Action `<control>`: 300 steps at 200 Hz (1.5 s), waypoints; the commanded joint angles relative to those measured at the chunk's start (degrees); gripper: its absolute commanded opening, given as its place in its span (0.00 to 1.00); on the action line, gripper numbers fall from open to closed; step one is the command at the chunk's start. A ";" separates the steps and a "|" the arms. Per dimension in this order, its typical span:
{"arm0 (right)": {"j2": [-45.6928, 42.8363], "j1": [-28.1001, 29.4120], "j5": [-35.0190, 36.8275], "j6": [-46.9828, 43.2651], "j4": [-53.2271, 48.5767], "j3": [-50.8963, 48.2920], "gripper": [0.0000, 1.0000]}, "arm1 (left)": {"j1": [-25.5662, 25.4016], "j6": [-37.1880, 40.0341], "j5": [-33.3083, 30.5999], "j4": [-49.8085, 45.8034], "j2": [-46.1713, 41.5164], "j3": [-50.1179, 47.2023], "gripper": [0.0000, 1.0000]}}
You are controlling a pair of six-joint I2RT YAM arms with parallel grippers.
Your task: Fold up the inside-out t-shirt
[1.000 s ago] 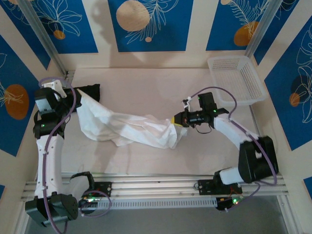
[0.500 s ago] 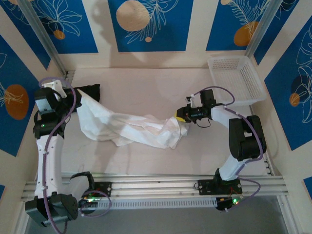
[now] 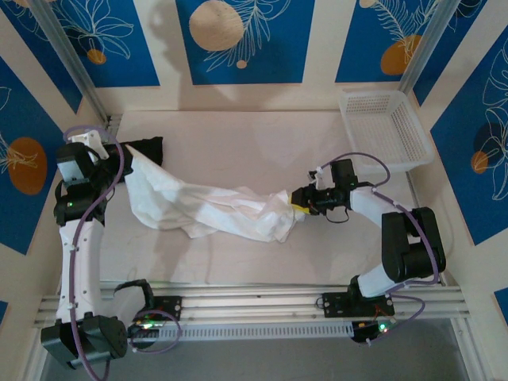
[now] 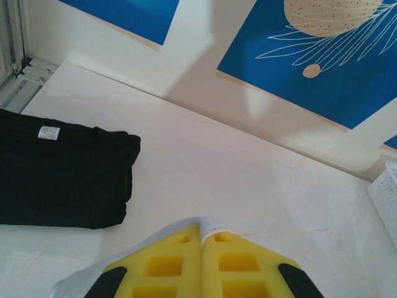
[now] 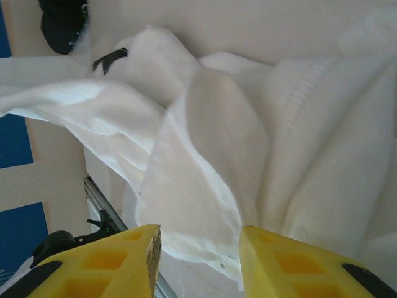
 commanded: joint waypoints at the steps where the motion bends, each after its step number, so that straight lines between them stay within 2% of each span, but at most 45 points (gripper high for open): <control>1: -1.17 0.40 1.31 -1.97 -2.03 -1.02 0.40 | 0.63 -0.23 1.13 2.56 -0.26 -0.48 0.00; 106: 1.80 2.64 0.67 -1.80 -0.30 0.05 0.40 | 0.59 -0.15 1.13 2.58 -0.26 -0.59 0.00; 219: -1.42 2.32 2.03 -2.15 -1.92 -0.07 0.16 | 0.57 -0.23 1.32 2.81 -0.26 -0.69 0.00; 270: -3.46 2.21 1.35 -2.22 -2.53 0.08 0.00 | 0.62 -0.23 1.33 2.66 -0.30 -0.68 0.00; 300: -6.15 1.71 -0.91 -1.34 -1.80 1.09 0.00 | 0.57 -0.36 1.56 2.79 -0.49 -0.67 0.00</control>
